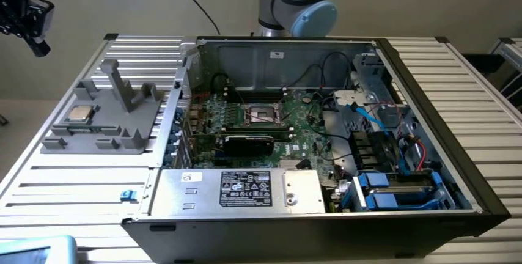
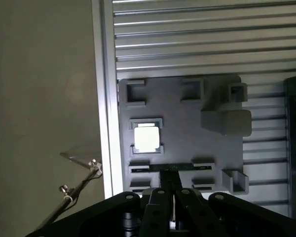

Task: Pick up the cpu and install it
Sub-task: 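Reach for the cpu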

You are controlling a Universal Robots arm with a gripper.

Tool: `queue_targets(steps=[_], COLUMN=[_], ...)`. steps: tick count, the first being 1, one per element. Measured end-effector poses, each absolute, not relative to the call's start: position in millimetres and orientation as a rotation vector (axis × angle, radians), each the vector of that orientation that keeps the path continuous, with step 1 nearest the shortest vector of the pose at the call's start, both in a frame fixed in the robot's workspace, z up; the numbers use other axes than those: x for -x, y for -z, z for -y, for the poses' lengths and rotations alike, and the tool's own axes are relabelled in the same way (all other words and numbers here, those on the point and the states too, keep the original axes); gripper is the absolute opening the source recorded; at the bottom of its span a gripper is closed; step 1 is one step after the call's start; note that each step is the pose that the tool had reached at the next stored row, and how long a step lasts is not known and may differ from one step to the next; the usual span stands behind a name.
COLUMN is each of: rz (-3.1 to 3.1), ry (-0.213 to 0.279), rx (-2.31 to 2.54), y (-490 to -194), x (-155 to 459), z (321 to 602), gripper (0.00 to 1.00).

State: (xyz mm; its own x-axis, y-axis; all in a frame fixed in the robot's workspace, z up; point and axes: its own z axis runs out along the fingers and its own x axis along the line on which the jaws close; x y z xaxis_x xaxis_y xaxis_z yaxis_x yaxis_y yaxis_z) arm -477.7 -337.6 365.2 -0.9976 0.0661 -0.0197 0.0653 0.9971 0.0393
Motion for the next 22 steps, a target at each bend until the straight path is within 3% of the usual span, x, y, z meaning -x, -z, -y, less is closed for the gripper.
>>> queue_targets(steps=[12,22], rz=[-3.119,-3.122], ry=[-0.056,-0.056], rx=[-0.076,-0.071], y=[-363,-363], x=[493,493], z=[315,313], gripper=[0.11,0.11])
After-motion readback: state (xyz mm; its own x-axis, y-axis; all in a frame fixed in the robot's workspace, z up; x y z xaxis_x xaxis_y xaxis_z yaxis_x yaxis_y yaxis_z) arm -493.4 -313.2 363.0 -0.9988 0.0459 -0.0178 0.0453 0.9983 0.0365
